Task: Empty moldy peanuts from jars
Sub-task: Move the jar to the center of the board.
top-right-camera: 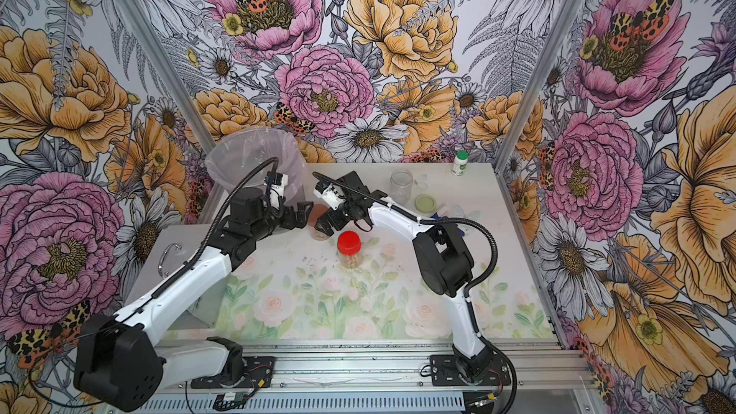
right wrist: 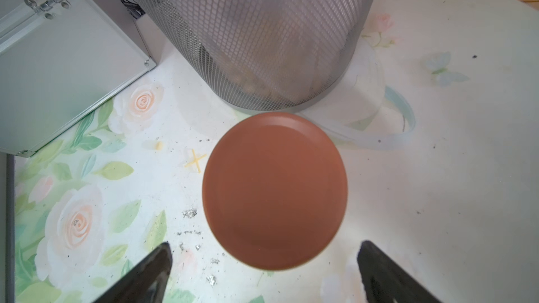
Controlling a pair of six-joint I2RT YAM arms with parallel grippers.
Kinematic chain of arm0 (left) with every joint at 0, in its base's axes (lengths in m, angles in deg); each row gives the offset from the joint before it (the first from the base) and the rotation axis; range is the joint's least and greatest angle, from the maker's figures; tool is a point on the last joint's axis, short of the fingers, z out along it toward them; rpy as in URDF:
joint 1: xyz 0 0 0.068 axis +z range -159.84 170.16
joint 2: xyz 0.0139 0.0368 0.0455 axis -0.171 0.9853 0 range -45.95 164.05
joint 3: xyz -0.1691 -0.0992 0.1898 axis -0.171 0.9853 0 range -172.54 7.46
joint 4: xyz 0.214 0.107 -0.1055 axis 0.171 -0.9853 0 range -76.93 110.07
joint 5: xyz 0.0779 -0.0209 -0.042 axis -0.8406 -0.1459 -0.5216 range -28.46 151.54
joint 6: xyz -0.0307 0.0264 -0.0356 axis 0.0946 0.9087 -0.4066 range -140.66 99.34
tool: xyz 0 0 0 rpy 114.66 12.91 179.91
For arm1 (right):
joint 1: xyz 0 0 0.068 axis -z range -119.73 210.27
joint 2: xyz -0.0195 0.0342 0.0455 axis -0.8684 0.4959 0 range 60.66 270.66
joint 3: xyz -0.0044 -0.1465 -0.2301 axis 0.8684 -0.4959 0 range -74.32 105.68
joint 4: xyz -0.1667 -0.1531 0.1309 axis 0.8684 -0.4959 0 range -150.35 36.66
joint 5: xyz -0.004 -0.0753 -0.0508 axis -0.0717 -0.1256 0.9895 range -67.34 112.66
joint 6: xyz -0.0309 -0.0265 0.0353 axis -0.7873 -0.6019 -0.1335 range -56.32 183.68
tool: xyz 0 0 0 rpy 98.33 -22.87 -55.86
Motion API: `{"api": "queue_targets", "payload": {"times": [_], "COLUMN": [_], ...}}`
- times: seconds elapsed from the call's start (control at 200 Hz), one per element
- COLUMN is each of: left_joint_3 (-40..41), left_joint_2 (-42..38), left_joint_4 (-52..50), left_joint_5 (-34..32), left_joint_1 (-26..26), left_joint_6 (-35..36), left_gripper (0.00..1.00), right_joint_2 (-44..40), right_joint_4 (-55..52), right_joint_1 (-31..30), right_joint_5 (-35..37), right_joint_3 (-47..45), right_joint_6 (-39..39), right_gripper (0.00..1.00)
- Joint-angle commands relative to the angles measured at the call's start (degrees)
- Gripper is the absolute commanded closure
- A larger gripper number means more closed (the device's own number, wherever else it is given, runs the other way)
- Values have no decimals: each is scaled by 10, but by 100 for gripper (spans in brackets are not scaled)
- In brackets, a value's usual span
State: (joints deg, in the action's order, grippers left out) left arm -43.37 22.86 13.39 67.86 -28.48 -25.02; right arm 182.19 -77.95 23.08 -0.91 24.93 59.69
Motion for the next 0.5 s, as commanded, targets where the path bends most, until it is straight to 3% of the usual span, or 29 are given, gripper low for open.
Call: {"api": "queue_targets", "payload": {"times": [0.0, 0.495], "left_joint_3": [21, 75], "left_joint_2": [-43, -136], "left_joint_4": [36, 80], "left_joint_5": [29, -25], "left_joint_1": [-4, -14], "left_joint_6": [7, -21], "left_gripper": [1, 1], "right_joint_2": [26, 81], "right_joint_4": [6, -5], "right_joint_1": [-6, -23], "right_joint_5": [17, 34], "right_joint_3": [30, 78], "right_joint_6": [-5, -8], "right_gripper": [1, 0]}}
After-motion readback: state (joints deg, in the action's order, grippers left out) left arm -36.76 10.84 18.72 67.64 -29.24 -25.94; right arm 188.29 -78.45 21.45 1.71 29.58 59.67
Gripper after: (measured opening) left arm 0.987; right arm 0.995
